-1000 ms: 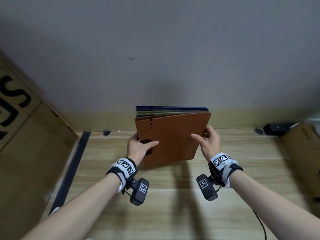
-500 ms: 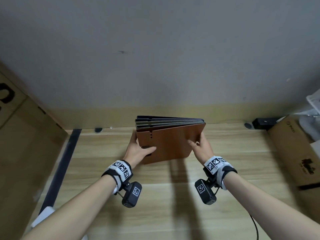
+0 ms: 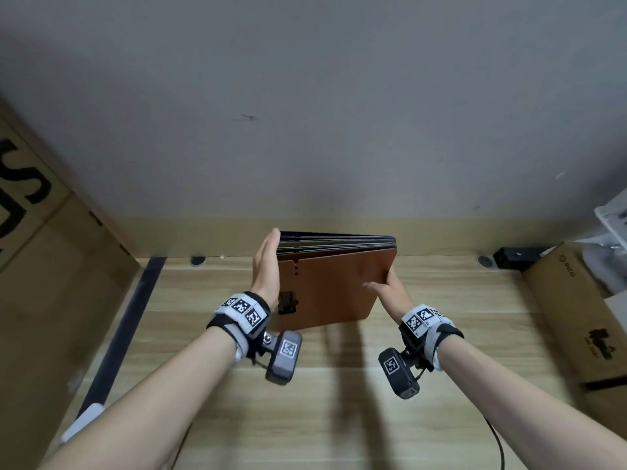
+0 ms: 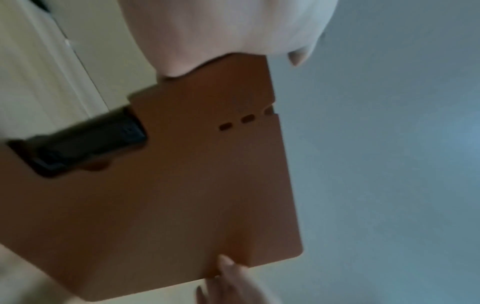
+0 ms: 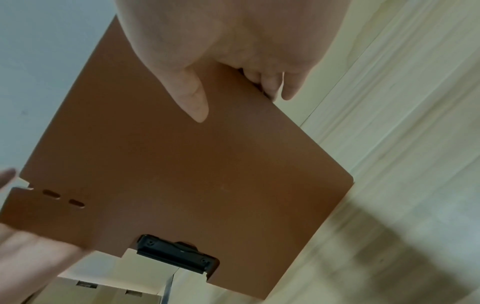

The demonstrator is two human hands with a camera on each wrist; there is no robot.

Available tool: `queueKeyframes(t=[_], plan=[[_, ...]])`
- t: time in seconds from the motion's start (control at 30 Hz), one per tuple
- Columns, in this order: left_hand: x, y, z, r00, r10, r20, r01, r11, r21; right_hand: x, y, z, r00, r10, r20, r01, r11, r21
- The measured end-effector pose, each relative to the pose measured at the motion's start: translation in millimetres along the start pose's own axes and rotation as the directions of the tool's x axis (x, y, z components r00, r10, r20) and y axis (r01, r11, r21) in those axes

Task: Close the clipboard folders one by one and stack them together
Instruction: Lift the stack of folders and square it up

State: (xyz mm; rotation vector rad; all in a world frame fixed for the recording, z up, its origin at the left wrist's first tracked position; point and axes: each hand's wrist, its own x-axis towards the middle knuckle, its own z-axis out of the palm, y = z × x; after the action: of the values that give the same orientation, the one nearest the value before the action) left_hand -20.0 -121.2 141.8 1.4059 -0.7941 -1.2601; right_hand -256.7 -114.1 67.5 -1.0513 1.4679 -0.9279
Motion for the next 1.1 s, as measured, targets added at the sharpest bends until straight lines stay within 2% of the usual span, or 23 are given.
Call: queueKeyframes(t=[0.1, 0.2, 0.3, 0.37, 0.47, 0.63, 0.67, 0.73, 0.8, 0.87, 1.1], plan=[[5.8, 4.4, 12.6, 0.992, -0.031, -0.122, 0.034, 0.999, 0.026, -3.7, -11.1, -4.5, 1.0, -0.02, 0.009, 0.02, 0.999, 0.038], [5.0, 2.8, 16.8, 0.988, -0.005, -0.154, 0.012, 0.999, 0.05, -4.3, -22.2, -12.3, 0.997, -0.063, 0.036, 0.058, 0.99, 0.128], [6.4, 2.8, 15.6, 0.988, 0.002, -0.152, 0.004, 0.999, 0.039, -0.3, -36.0, -16.9, 0.998, -0.04, 0.052, 0.033, 0.99, 0.141], [8.7, 0.8, 12.7, 0.992, 0.001, -0.127, 0.008, 0.998, 0.067, 3.3, -47.1, -14.6, 1.0, -0.023, 0.008, 0.022, 0.993, 0.117], [7.8, -2.0, 9.0, 0.995, 0.03, -0.099, -0.021, 0.996, 0.088, 12.6, -55.8, -8.8, 0.991, 0.019, -0.13, -0.003, 0.993, 0.121], [6.1, -9.6, 10.0, 0.981, 0.09, -0.17, -0.069, 0.99, 0.125, 23.9, -53.3, 6.8, 0.945, 0.044, -0.323, 0.047, 0.962, 0.269], [6.2, -11.0, 10.4, 0.977, 0.103, -0.185, -0.077, 0.987, 0.142, 25.0, -52.4, 8.9, 0.931, 0.019, -0.365, 0.088, 0.958, 0.274], [6.2, -11.2, 11.1, 0.973, 0.114, -0.2, -0.083, 0.984, 0.16, 21.4, -55.2, 12.5, 0.898, -0.115, -0.426, 0.214, 0.958, 0.191], [7.1, -11.3, 11.3, 0.973, 0.112, -0.201, -0.078, 0.983, 0.169, 22.8, -54.4, 13.4, 0.867, -0.215, -0.449, 0.284, 0.955, 0.09], [11.9, -14.8, 10.1, 0.967, 0.16, -0.199, -0.126, 0.977, 0.175, 23.7, -56.9, 14.7, 0.841, -0.267, -0.471, 0.326, 0.944, 0.047], [21.8, -18.1, 5.2, 0.939, 0.305, -0.158, -0.287, 0.949, 0.127, 28.0, -51.3, 18.5, 0.853, -0.233, -0.468, 0.319, 0.941, 0.112]])
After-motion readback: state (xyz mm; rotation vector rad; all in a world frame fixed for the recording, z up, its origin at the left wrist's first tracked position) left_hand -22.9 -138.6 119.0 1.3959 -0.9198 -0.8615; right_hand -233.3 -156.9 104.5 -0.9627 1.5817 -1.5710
